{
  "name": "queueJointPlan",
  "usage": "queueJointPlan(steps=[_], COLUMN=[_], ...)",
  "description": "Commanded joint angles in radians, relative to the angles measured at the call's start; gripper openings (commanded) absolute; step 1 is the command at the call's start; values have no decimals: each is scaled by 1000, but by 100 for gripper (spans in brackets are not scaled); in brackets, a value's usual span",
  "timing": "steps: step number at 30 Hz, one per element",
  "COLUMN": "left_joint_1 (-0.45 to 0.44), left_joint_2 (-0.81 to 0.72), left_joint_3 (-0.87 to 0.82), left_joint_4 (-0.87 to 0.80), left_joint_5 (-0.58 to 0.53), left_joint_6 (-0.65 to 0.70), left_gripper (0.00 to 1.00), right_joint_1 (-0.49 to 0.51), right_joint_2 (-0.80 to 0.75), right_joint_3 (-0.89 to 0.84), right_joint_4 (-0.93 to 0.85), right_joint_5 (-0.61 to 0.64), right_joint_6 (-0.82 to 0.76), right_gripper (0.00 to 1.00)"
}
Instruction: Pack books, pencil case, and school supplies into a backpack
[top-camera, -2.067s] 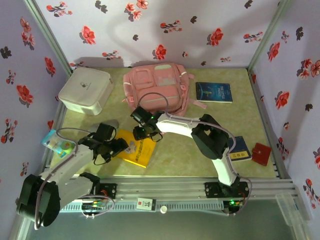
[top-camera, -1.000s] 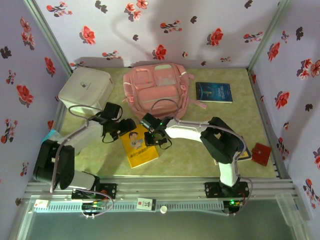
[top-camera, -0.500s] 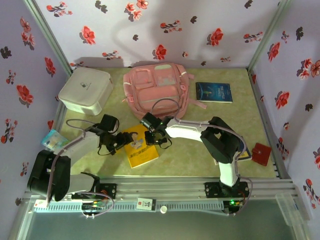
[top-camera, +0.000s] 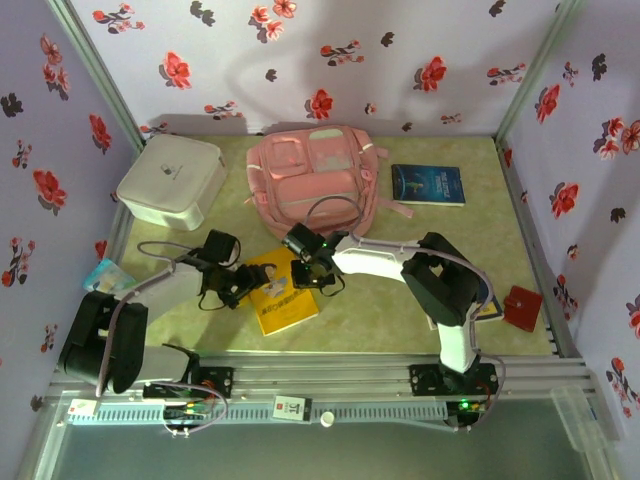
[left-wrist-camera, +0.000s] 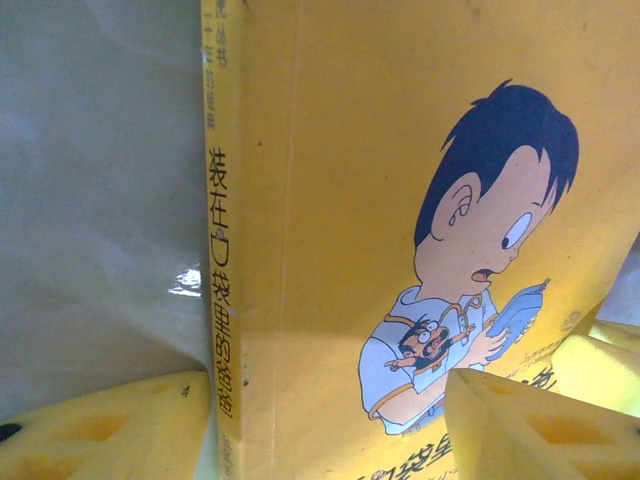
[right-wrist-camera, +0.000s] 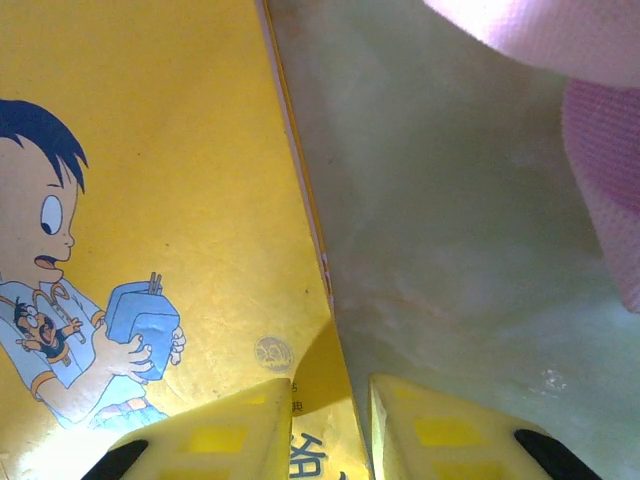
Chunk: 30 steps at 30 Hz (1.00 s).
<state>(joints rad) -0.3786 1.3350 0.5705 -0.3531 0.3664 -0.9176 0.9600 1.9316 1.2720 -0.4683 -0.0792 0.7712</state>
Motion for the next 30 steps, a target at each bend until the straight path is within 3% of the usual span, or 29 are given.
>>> queueJointPlan(steps=[1,12,19,30], left_joint_1=[-9,-11,-11,-50], left_joint_2=[21,-77,-174,-116], left_joint_3=[-20,26,105,114], left_joint_4=[24,59,-63,47], left_joint_5=[18,133,151,185], left_joint_6=[-8,-25,-22,-46], left_gripper=[64,56,51,39], right_joint_1=[-14,-22,-28,-34], right_joint_2=[35,60,67,77], right_joint_3=[-20,-12,-10,-16], right_joint_4=[-16,-14,-10,0], right_joint_5=[29,34,39,33], right_joint_6=[20,25,23,21], right_gripper=[26,25,25,25])
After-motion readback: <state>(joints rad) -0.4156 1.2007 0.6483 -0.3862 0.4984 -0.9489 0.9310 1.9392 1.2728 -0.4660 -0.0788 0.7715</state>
